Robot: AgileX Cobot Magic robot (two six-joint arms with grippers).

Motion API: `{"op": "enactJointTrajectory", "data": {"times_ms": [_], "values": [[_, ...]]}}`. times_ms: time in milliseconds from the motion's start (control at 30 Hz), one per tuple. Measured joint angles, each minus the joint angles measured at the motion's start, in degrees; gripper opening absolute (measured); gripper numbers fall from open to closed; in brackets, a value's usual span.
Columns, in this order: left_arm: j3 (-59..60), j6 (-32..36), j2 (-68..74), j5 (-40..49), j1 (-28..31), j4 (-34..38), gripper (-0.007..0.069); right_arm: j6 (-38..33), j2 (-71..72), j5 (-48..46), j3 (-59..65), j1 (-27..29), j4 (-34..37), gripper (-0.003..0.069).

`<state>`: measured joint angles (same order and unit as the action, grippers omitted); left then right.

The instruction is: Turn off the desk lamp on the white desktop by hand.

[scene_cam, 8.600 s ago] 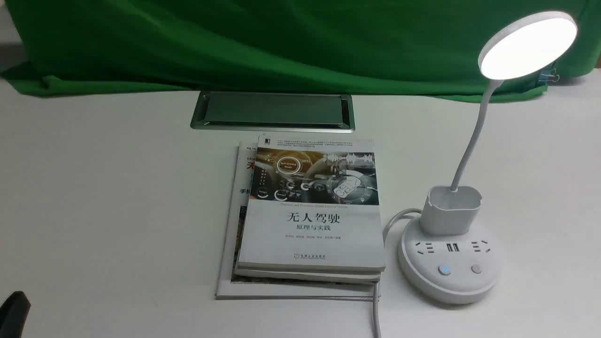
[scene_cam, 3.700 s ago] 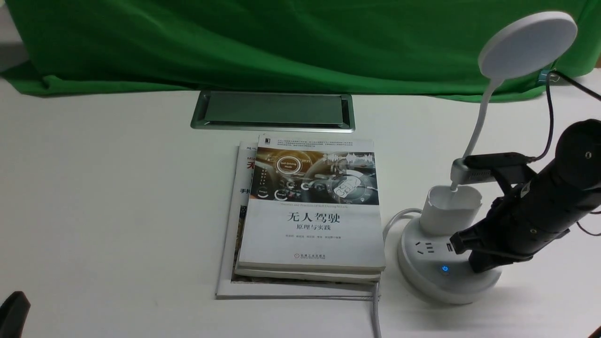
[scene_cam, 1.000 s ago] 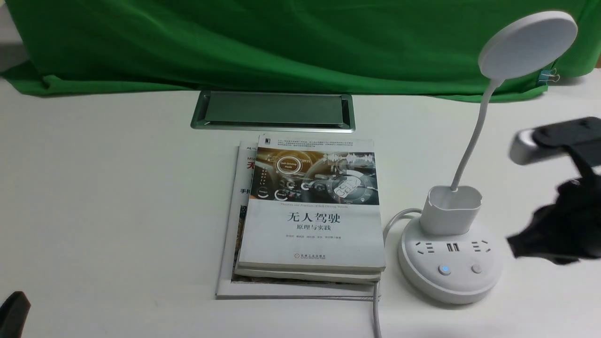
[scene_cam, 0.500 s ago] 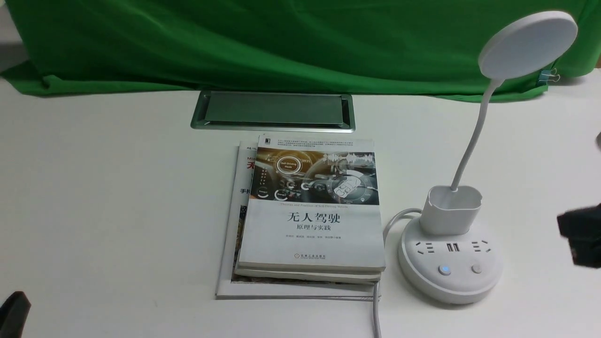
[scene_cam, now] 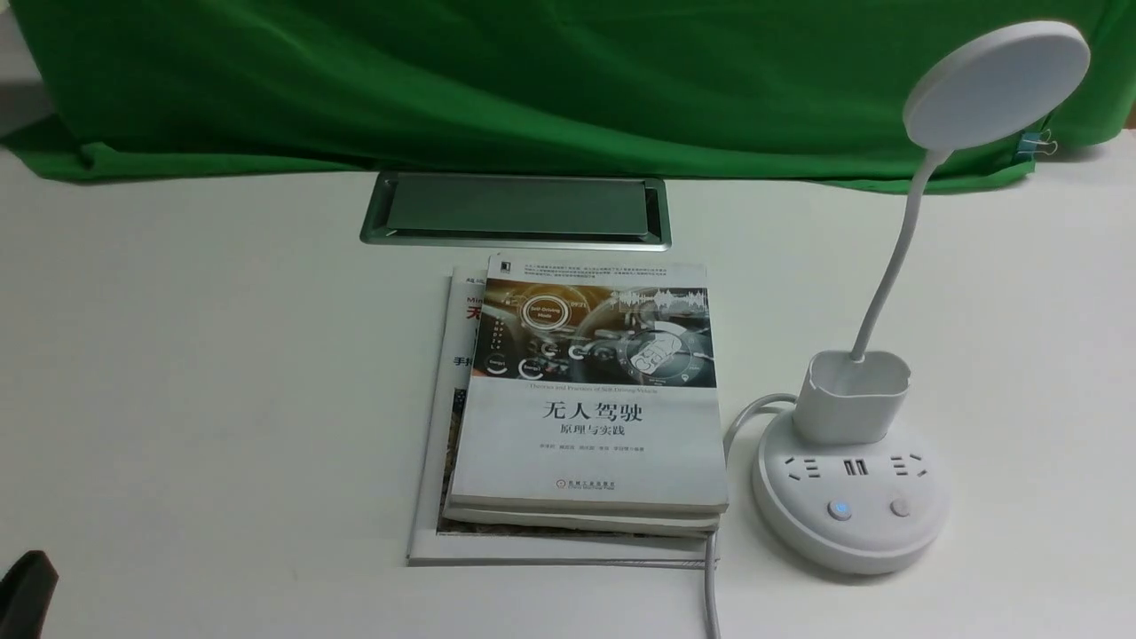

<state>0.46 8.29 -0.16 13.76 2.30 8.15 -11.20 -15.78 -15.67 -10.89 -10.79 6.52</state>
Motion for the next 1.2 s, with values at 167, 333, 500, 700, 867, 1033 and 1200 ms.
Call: {"op": "enactJointTrajectory", "data": {"times_ms": [167,333,500,700,867,1033,1200], "values": [[0.0,0.0,0.0,0.0,0.0,0.0,0.0242,0.0,10.4,4.7,10.0,1.6,0.0,0.0035],[0.0,0.0,0.0,0.0,0.0,0.0,0.0242,-0.1,15.4,2.9,11.2,1.6,-0.1,0.0035],[0.0,0.0,0.0,0.0,0.0,0.0,0.0242,-0.3,15.6,1.2,11.2,1.6,-0.2,0.0035],[0.0,0.0,0.0,0.0,0.0,0.0,0.0242,-0.6,15.6,1.2,11.4,1.6,-0.2,0.0035],[0.0,0.0,0.0,0.0,0.0,0.0,0.0242,-0.6,15.6,1.2,11.4,1.6,-0.2,0.0037],[0.0,0.0,0.0,0.0,0.0,0.0,0.0242,-0.6,15.6,1.2,11.4,1.6,-0.2,0.004],[0.0,0.0,0.0,0.0,0.0,0.0,0.0242,-0.7,15.6,1.2,11.4,1.6,-0.2,0.004]]}}
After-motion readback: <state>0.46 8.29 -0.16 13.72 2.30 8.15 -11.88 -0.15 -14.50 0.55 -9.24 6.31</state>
